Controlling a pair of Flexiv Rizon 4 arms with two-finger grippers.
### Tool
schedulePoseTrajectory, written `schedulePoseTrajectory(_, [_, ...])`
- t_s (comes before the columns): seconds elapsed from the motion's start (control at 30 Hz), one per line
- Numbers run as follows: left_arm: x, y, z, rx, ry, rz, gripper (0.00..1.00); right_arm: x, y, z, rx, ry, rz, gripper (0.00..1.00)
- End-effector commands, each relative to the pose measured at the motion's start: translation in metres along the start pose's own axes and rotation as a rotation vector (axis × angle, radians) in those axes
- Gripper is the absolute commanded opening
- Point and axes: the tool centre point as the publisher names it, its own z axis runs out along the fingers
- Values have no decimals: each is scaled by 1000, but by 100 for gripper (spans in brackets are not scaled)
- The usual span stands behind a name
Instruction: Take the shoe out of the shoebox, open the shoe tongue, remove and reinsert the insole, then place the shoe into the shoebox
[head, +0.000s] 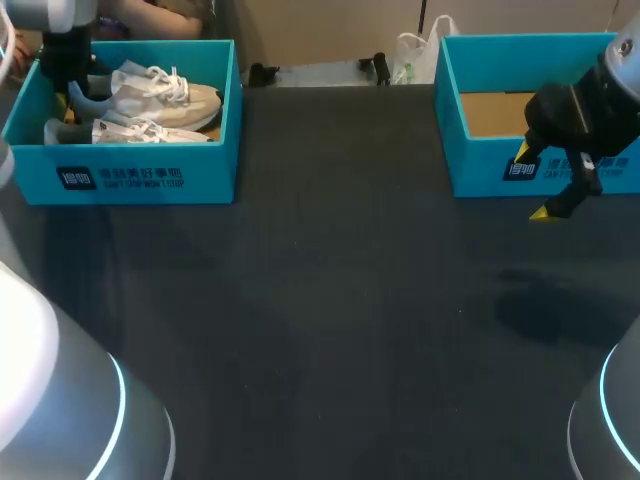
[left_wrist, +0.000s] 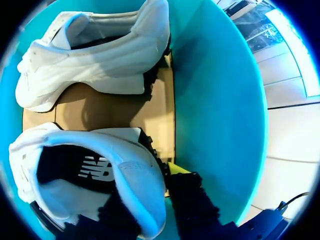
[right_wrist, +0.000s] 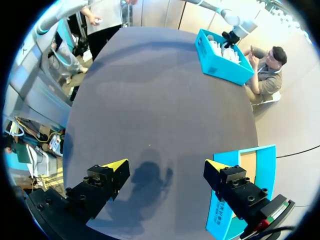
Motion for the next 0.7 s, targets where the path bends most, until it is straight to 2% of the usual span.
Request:
schedulePoseTrajectory(0.03, [2, 5, -4, 20, -15, 7, 82, 0, 0, 1, 2, 0, 1, 100])
schedulePoseTrajectory(0.1, [3, 3, -8, 15, -22, 7, 100, 0, 0, 1, 2, 0, 1, 100])
schedulePoseTrajectory(0.37, [3, -8, -40, 13, -76, 55, 100, 0, 0, 1, 2, 0, 1, 100])
schedulePoseTrajectory(0.7, [8, -33, -86, -41, -154, 68, 100, 0, 0, 1, 2, 0, 1, 100])
